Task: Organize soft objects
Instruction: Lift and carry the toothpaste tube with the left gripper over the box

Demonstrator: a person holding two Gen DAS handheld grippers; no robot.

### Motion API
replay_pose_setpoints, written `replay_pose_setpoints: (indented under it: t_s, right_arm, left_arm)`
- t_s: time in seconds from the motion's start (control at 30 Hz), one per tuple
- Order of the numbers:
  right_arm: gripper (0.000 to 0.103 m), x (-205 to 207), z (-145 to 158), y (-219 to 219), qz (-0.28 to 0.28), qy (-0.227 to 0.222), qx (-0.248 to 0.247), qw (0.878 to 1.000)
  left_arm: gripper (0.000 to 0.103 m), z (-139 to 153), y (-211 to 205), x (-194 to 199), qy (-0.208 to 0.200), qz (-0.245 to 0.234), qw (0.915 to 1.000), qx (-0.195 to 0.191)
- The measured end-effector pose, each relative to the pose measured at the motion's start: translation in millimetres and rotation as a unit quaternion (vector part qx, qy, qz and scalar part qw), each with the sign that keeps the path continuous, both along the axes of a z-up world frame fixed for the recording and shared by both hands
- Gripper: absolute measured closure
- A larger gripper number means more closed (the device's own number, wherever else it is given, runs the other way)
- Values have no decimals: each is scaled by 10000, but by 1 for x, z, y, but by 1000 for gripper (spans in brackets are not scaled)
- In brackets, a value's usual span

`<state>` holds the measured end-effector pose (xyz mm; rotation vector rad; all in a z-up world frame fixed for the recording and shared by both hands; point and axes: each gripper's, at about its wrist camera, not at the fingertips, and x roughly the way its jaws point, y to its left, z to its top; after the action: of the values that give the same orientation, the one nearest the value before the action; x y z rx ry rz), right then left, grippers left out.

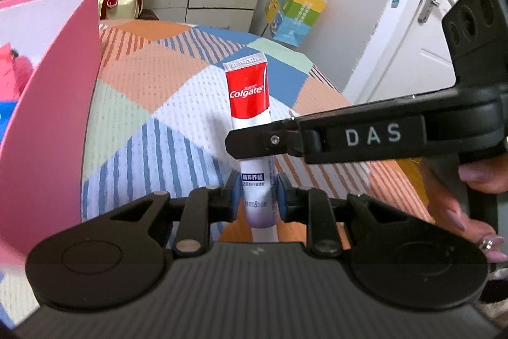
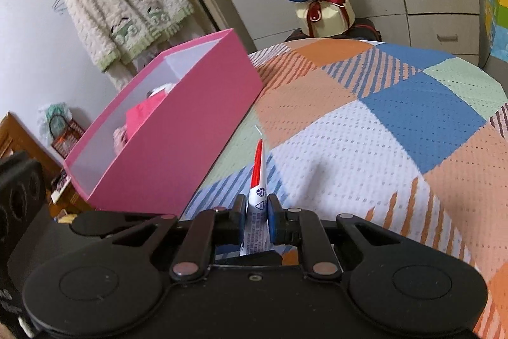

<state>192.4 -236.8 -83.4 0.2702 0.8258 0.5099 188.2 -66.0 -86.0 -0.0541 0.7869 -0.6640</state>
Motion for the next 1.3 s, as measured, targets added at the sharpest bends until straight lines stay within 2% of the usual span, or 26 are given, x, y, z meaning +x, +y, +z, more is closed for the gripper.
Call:
replay_pose_setpoints:
  t_s: [0.27,0.4,0.77,1.03,1.3]
  right_arm:
    - [85,-41,21,24,458,-101,-45,9989]
    - [85,-51,38,40,658,-68,66,9978]
    - [85,-50,95,92,1289,-586,470,9888]
    - [85,-4,113,126,1406,-685,759,9848]
    - [85,69,106,148,1249,-398,926,9870]
  left_arm:
    - [81,18,30,-39,97,-169,9998,64]
    - [81,34,50,-56,162,-39,9999,-1]
    - [81,98,105,-81,-571,453,9963,455]
    - [81,119,139,-45,-879,757,9915,581]
    - [81,115,160,28,-762,964,9906,598]
